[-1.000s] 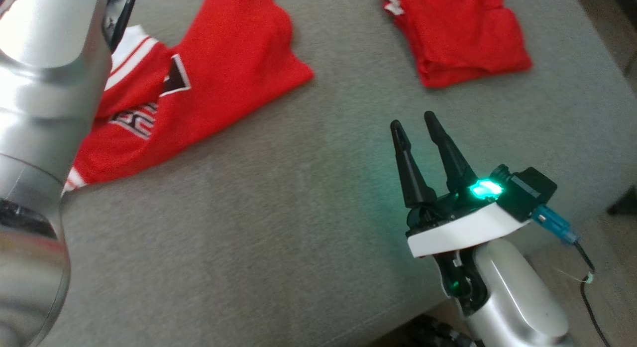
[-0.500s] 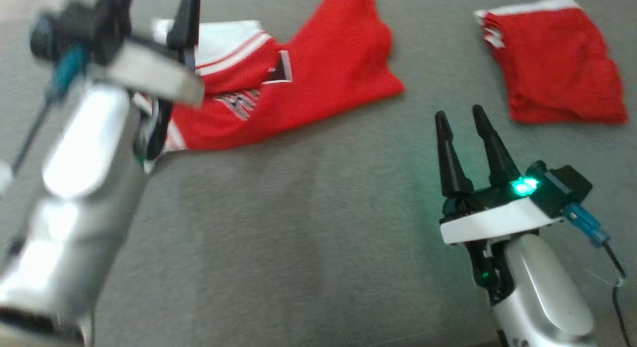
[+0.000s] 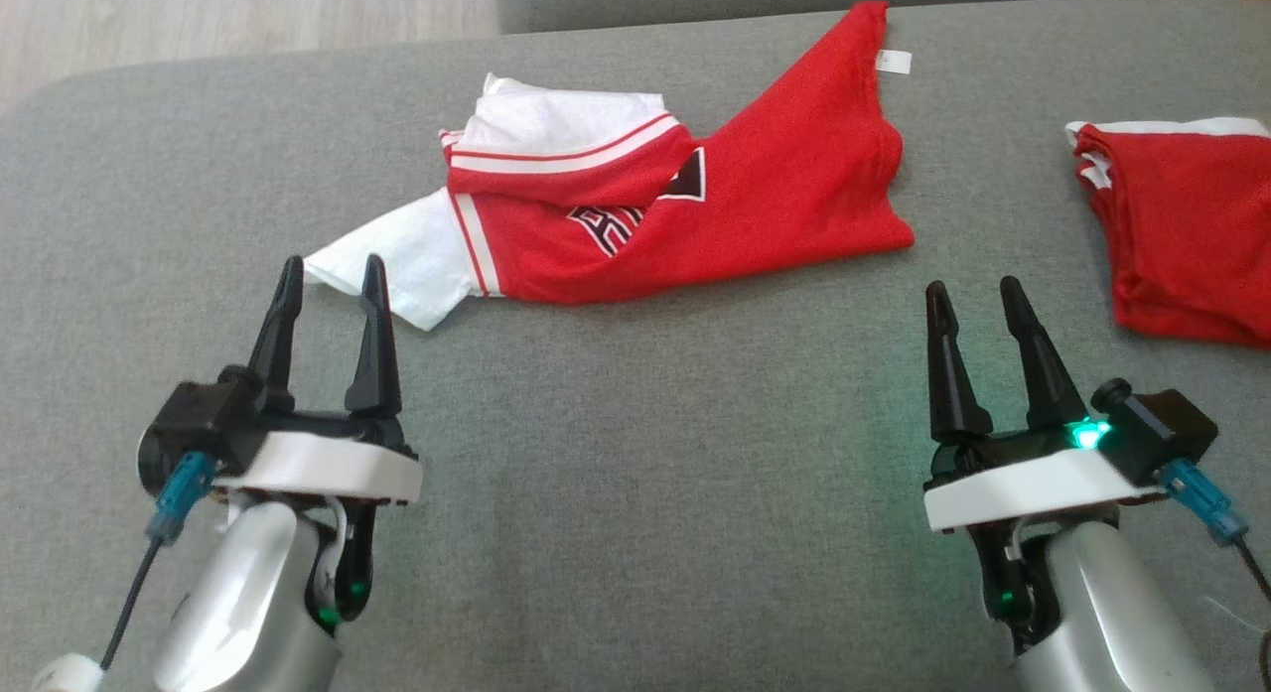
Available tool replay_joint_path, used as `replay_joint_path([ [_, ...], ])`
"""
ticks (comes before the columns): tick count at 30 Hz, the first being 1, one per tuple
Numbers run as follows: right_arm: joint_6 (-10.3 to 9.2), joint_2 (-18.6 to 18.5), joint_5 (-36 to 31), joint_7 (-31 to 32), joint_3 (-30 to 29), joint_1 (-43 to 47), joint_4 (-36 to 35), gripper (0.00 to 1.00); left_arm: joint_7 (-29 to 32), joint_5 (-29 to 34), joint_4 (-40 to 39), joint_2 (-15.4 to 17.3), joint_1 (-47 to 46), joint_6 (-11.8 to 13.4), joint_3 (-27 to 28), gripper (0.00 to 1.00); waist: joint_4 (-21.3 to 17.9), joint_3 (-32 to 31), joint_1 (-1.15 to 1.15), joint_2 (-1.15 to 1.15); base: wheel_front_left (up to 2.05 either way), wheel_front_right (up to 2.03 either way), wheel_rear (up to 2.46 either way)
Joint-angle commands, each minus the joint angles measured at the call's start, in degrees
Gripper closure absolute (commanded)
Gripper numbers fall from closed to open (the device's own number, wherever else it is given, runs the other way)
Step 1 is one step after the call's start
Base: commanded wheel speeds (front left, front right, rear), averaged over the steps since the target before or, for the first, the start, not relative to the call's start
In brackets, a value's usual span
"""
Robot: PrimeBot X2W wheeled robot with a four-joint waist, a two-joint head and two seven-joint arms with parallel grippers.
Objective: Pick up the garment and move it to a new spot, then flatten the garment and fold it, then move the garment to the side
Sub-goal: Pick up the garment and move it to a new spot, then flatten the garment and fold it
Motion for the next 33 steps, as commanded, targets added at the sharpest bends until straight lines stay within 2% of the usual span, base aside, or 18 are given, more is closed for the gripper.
replay_joint_path([
  [1, -0.04, 0.0, -0.5, -0.6, 1.1, -0.7, -1.9, 0.0, -0.2, 1.0, -1.1, 1.1, -2.5, 0.2, 2.8, 0.0, 0.0, 0.3, 0.02, 0.0, 0.0, 0.0, 0.0],
  [6, -0.04, 0.0, -0.3, -0.6, 2.1, -1.3, -2.2, 0.0, 1.2, 1.1, 4.5, 1.9, -4.4, -0.3, 2.5, 0.0, -1.1, 1.9, 0.02, 0.0, 0.0, 0.0, 0.0],
  [12, -0.04, 0.0, 0.4, -0.6, 3.4, -2.1, -2.5, 0.0, 8.4, 1.0, 14.0, 3.8, -9.5, 0.8, 2.5, 0.0, -3.8, 4.3, 0.02, 0.0, 0.0, 0.0, 0.0],
  [18, -0.04, 0.0, 1.0, -0.6, 3.8, -2.6, -2.8, 0.0, 12.6, -1.8, 20.6, 3.1, -12.4, 0.9, 3.9, 0.0, -5.7, 5.8, 0.02, 0.0, 0.0, 0.0, 0.0],
  [23, -0.04, 0.0, 1.2, -0.6, 4.2, -2.9, -2.9, 0.0, 12.4, -3.3, 25.1, 2.7, -14.6, 1.3, 5.1, 0.0, -6.8, 6.6, 0.02, 0.0, 0.0, 0.0, 0.0],
  [29, -0.04, 0.0, 1.3, -0.6, 4.3, -3.0, -2.8, 0.0, 10.2, -4.3, 27.9, 1.6, -17.2, -2.0, 4.8, 0.0, -7.2, 6.9, 0.02, 0.0, 0.0, 0.0, 0.0],
  [30, -0.04, 0.0, 1.3, -0.6, 4.3, -3.0, -2.7, 0.0, 9.9, -4.4, 28.2, 1.4, -17.5, -2.8, 4.6, 0.24, -7.2, 6.8, 0.02, 0.0, 0.0, 0.0, 0.0],
  [31, -0.04, 0.0, 1.2, -0.6, 4.3, -3.1, -2.6, 0.0, 9.3, -4.4, 28.4, 1.1, -17.8, -3.5, 4.3, 0.93, -7.1, 6.8, 0.02, 0.0, 0.0, 0.0, 0.0],
  [32, -0.04, 0.0, 1.2, -0.6, 4.4, -3.1, -2.5, 0.0, 8.7, -4.4, 28.5, 1.0, -18.1, -4.2, 4.1, 1.0, -7.1, 6.6, 0.02, 0.0, 0.0, 0.0, 0.0],
  [33, -0.04, 0.0, 1.1, -0.6, 4.5, -3.1, -2.4, 0.0, 8.0, -4.5, 28.7, 0.8, -18.2, -4.6, 4.0, 1.0, -7.0, 6.4, 0.02, 0.0, 0.0, 0.0, 0.0],
])
